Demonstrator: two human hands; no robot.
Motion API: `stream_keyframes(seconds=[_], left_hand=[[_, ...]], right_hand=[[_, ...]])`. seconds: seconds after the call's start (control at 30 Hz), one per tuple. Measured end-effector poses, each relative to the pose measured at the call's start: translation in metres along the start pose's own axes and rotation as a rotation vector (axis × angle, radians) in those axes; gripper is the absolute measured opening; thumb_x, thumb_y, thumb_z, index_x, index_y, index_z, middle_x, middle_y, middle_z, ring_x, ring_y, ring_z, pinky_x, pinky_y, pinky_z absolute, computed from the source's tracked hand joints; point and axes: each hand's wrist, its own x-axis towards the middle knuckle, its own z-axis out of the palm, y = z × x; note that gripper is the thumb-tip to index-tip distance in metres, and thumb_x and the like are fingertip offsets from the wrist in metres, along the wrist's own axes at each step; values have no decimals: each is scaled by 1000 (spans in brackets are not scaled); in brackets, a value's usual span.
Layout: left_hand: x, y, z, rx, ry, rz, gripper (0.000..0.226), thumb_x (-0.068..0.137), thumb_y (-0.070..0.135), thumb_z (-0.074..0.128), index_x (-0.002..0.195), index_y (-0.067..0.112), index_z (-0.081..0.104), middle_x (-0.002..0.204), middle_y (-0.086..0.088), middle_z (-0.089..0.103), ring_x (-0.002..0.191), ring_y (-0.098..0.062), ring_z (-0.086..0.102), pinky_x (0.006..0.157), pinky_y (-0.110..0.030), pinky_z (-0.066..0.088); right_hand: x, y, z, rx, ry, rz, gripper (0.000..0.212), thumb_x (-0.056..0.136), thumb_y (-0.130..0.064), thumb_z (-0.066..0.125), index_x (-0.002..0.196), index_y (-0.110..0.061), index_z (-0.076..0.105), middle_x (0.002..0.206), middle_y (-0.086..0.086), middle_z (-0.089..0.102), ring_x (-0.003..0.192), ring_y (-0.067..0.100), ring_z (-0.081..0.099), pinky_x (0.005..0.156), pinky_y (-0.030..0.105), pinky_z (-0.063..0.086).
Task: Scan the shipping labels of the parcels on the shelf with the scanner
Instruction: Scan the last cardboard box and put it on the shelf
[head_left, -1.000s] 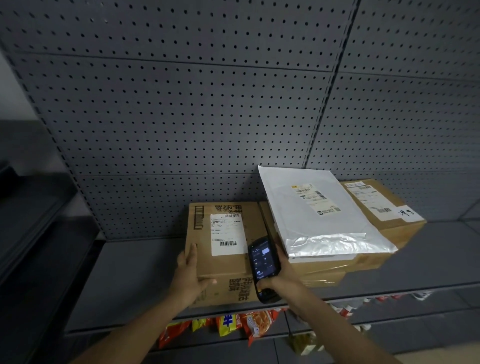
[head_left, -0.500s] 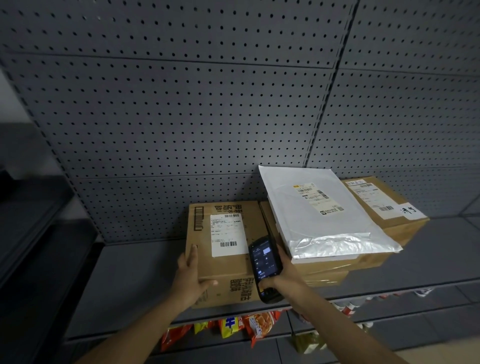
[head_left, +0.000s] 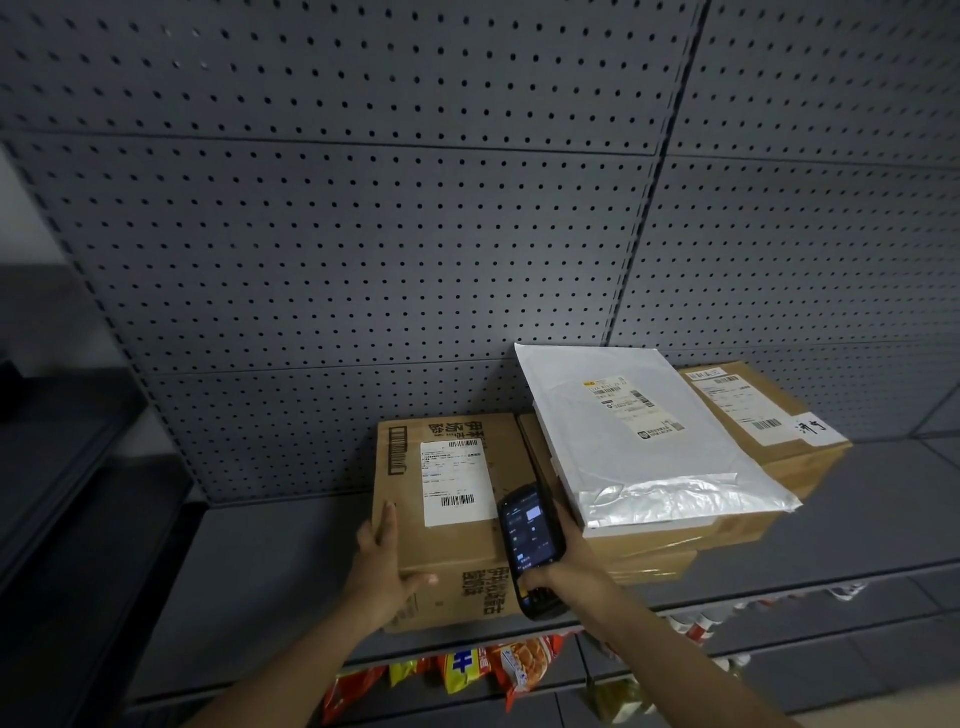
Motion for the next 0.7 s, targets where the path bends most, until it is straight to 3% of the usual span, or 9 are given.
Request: stream_keyframes(seconds=[0.17,0.3,0.4,0.53,0.6,0.7], left_hand=[[-3,5,-4,-14,29,-50,124,69,38,81,150,29,-12,153,-6,8,138,-26,28,111,-47,36],[-4,13,-12,116,-63,-113,127,70,36,80,150,29,-18,158,-11,-12,146,-34,7,116,-53,24],[-8,19,-21,199,-120,-86,123,71,37,79,151,27,-14,159,-11,-13,146,-35,2,118,-52,19],[-12,22,-44,304,-94,-33,108,65,49,78,151,29,16,153,-3,20,139,-28,23,111,-46,32],[-15,26,-61,383,-37,25,90,61,56,72,141,33,37,135,0,39,124,-22,38,100,-40,42],[-16,37,-84,416,21,101,60,67,53,66,122,30,53,115,1,53,106,-18,52,89,-36,49]], right_hand=[[-5,-2,8,-3,44,-12,85,64,11,76,135,-18,40,108,-4,61,99,11,56,70,19,45],[-11,-10,13,-9,40,-29,91,64,9,77,139,-22,37,113,-3,59,107,16,53,81,26,46],[-16,-19,18,-17,52,-52,91,63,9,78,139,-21,38,116,0,59,109,18,54,77,23,46],[-24,-33,25,4,58,-53,89,65,7,77,139,-21,39,116,0,60,112,21,55,95,38,47],[-29,-40,29,45,55,-64,92,65,10,76,141,-24,37,117,1,59,113,22,54,96,39,47],[-35,-53,34,83,76,-109,90,64,11,77,138,-24,40,119,5,61,113,26,56,97,43,48]])
